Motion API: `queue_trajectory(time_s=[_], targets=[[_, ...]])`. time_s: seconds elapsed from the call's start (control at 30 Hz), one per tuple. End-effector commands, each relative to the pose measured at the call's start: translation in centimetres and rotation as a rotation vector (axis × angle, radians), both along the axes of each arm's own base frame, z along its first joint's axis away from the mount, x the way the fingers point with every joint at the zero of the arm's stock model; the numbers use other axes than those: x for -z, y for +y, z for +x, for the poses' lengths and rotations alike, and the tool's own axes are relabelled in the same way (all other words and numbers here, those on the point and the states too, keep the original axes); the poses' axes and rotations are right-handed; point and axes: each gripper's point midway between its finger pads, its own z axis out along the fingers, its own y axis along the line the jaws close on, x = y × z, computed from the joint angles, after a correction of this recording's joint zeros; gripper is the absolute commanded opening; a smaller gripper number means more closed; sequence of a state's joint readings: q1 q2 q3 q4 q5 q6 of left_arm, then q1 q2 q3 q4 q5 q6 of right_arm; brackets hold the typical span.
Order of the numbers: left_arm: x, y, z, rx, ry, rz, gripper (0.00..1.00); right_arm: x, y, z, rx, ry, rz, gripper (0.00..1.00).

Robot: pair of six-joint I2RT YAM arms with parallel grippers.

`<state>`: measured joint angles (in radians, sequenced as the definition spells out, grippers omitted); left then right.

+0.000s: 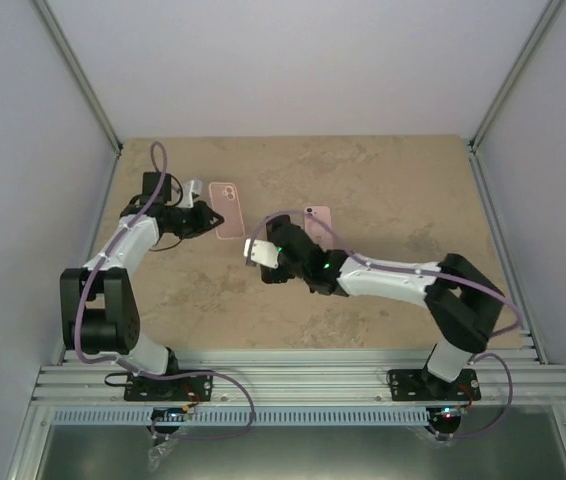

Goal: Take the phone out of the phone case
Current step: Place the phone at the center of the board, then place the phone case at the center of the board.

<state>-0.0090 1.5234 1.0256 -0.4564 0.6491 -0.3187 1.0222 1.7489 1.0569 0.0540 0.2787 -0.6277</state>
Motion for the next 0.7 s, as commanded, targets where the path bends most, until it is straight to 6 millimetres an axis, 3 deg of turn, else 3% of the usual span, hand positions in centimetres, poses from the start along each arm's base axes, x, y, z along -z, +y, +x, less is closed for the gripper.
queue_trajectory(time_s=[0.0, 0.13, 0.3, 0.47, 0.67], targets=[[1.2, -1.3, -1.5, 0.143, 0.022, -0.047, 0.00, -4.6, -1.1, -0.6, -0.036, 0.141, 0.155, 0.98], [3.2, -1.7, -2.1, 0.182, 0.087, -0.069, 0.00, -6.8, -3.4, -0.5, -0.042, 0.255, 0.256, 0.98], [5.4, -2.2, -2.2, 0.212, 0.150, -0.099, 0.00, -9.3, -7.1, 2.0, 0.025, 0.297, 0.361, 0.98], [7.4, -2.2, -2.3, 0.222, 0.198, -0.105, 0.00, -9.8, -9.8, 3.7, 0.079, 0.343, 0.432, 0.98], [8.9, -2.3, -2.0, 0.227, 0.238, -0.116, 0.00, -9.8, -11.2, 4.8, 0.115, 0.381, 0.476, 0.98]])
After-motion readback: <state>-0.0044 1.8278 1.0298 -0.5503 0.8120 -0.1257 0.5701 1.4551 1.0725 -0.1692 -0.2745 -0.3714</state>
